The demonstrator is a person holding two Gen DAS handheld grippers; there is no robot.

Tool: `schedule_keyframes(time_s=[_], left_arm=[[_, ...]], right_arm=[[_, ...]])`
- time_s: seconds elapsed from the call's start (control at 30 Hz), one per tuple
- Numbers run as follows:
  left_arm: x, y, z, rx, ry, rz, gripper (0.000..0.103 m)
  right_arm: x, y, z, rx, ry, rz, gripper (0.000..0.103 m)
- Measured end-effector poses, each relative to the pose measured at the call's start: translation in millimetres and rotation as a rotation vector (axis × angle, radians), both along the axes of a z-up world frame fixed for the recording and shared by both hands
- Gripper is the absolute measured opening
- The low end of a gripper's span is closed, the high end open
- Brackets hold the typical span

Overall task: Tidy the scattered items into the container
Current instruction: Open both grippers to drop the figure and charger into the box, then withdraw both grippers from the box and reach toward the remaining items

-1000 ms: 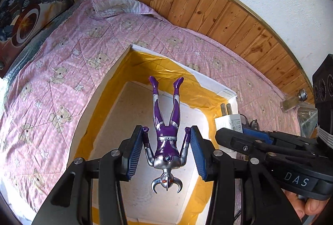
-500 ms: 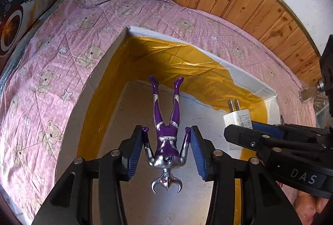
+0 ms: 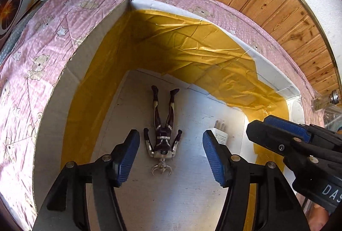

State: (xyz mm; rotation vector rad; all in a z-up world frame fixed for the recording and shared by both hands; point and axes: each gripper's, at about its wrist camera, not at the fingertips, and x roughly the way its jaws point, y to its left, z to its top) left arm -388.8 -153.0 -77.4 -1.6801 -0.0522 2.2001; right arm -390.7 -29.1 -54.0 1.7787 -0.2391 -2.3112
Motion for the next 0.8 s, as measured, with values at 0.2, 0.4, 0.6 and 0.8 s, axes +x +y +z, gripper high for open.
schedule_keyframes(time_s=[0.2,0.4,0.6,0.8], left_arm=[[1,-2,8,0.008,0.0,-0.003,0.062],[13,-2,22,-0.004,0.02,-0.018,0.062],[30,-9,41,0.001,0.053,-0.025,0.062],[52,-19,56,0.015,0.076,-0.032,0.062]], right_arm=[[12,2,9,-0.031,0.001,-0.005,0.038],[27,-3,17,-0.037,0.004,0.01,0.038],[45,-1,29,-0.039,0.016,0.011,0.038],[68,-2,45,-0.037,0.04,0.029,0.038]])
